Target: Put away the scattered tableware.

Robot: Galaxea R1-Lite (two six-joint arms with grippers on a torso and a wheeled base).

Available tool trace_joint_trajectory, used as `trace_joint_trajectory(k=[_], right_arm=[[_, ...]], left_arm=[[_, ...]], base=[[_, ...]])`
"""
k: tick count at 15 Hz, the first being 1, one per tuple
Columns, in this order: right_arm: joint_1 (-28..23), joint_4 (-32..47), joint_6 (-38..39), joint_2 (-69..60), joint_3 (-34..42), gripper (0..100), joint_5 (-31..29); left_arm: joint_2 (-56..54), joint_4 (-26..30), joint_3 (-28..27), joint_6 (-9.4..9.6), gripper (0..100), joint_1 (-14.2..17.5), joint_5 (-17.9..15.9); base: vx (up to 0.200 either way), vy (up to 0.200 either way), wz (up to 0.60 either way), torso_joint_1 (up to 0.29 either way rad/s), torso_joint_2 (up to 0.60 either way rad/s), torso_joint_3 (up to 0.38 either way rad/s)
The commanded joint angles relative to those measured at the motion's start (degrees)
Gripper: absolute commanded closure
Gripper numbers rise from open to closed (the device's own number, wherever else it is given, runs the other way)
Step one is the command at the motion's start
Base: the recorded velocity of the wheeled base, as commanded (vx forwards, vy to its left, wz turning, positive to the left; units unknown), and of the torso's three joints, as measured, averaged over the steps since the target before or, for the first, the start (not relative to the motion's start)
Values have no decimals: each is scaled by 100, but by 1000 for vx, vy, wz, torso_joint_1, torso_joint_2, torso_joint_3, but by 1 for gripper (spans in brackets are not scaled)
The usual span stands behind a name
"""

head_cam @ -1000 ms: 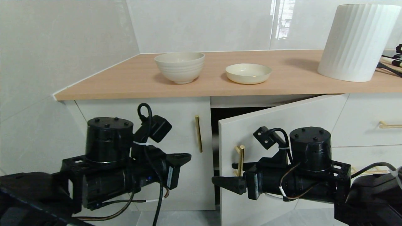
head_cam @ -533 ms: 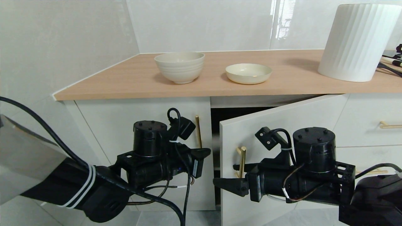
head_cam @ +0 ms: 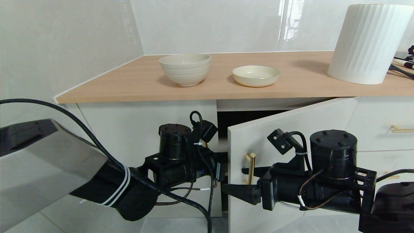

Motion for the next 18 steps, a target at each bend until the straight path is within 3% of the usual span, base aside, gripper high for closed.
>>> trace_joint_trajectory(k=[1,5,12,16,18], right_arm=[[0,15,1,-29,6,0,-12],[-149,24,-60,-11,-3,0,-12],[-1239,323,-921,-116,32,0,-197],[-1617,463,-1229,-828,560,0,-382],[-1626,1184,-1238,-1628,735,0,-452]], left_arm=[[79,-9,-50,-6,100,-111,-23],[18,-9,-6,3,100,-296,-6],[-61,-18,38,-6,100,-445,-15],[-70,-36,65,-23,100,-445,-15],[-97,-44,56,-252,100,-480,-23]], base=[[0,0,0,0,0,0],[0,0,0,0,0,0],[0,0,0,0,0,0],[0,0,0,0,0,0],[0,0,0,0,0,0]])
